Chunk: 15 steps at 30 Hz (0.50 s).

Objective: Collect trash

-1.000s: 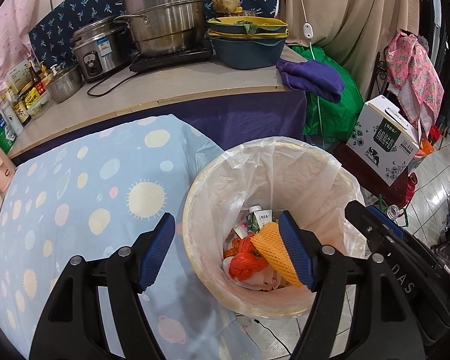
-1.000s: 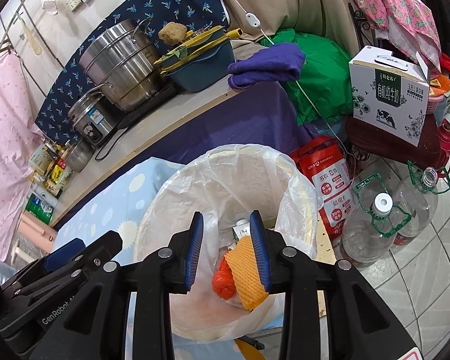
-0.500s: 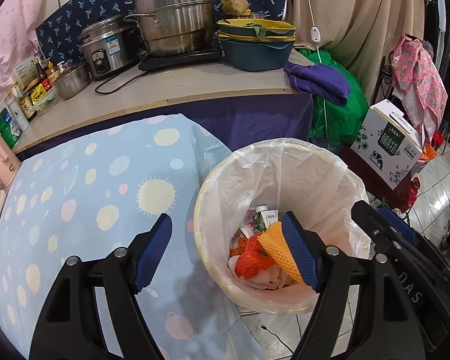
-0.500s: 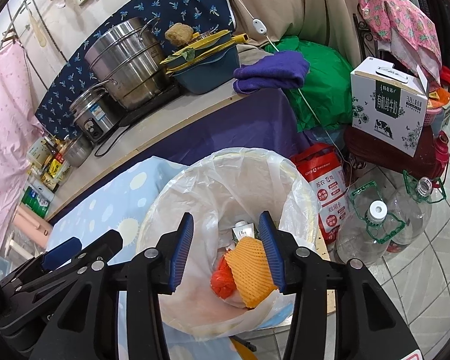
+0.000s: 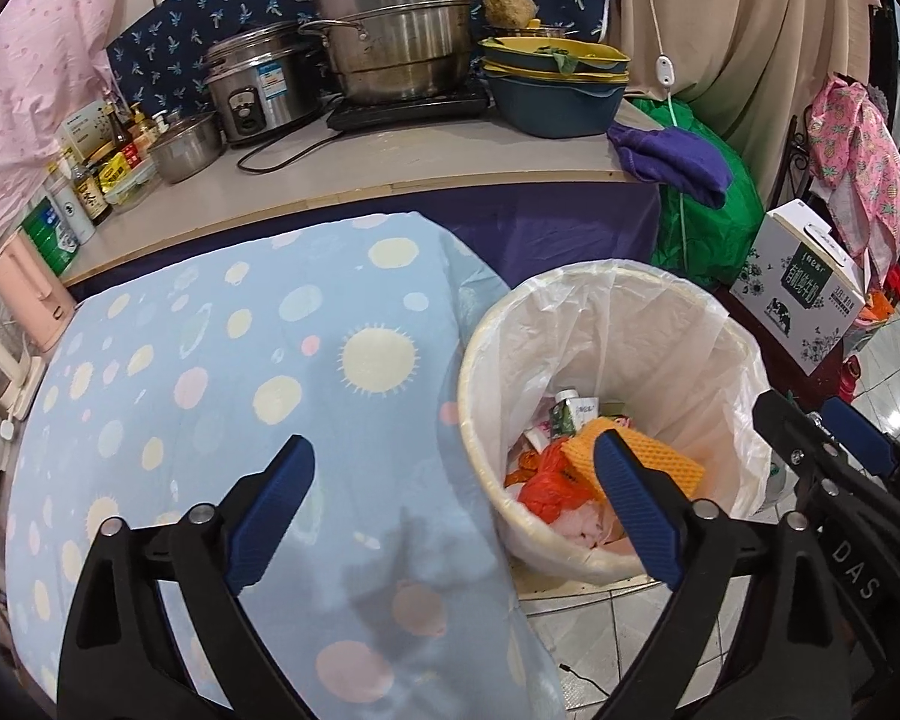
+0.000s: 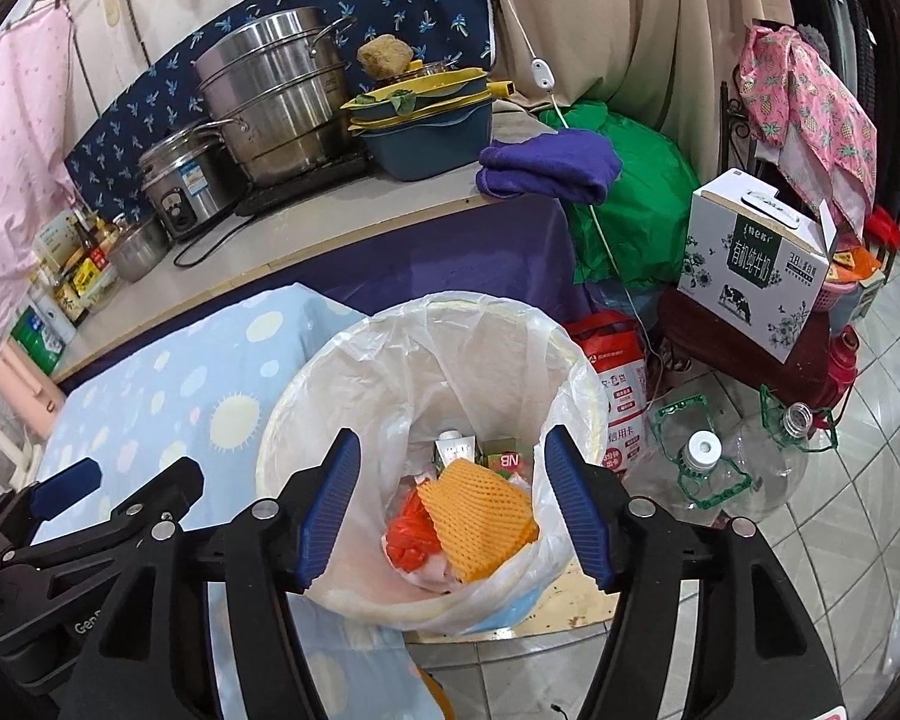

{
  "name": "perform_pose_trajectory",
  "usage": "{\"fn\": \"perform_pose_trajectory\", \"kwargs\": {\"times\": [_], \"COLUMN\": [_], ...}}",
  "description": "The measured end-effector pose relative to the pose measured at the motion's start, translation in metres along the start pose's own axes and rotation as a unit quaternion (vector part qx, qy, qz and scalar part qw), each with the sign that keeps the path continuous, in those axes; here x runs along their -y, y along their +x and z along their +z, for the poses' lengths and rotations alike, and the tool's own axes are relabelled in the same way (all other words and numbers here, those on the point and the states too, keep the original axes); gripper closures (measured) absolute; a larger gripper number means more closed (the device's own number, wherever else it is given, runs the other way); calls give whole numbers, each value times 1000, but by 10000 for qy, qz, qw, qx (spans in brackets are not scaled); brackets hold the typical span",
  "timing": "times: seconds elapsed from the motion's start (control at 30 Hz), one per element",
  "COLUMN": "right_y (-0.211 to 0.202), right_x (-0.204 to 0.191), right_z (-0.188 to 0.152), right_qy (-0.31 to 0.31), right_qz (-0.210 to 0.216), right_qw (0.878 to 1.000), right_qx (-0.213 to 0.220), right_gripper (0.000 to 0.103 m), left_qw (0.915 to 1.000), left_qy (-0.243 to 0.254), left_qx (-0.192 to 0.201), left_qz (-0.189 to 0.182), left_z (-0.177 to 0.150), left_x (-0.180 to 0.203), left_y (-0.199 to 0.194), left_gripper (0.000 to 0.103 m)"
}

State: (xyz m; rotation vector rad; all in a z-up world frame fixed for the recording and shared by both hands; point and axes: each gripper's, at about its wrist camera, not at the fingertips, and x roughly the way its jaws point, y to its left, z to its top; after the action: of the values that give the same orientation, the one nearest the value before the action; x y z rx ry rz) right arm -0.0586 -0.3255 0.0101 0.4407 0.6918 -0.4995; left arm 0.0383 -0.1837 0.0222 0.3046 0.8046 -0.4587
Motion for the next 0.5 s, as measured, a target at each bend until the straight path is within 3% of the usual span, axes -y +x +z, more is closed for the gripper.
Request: {"fn": "perform_pose_trajectory", "kwargs": {"times": [0.5], "right_y": [-35], "right_x": [-22], "right_z": [-22], "right_qy": [-466], "right_qz": [-94], "right_qw": [9983], "right_qx": [-325], "right_gripper": [22], "left_qw": [9989], "left_qy": [54], "left_qx": [-450], "left_qz": [143], "left_z": [-37], "left_x": [-27], "left_y": [-24], "left_gripper": [10]}}
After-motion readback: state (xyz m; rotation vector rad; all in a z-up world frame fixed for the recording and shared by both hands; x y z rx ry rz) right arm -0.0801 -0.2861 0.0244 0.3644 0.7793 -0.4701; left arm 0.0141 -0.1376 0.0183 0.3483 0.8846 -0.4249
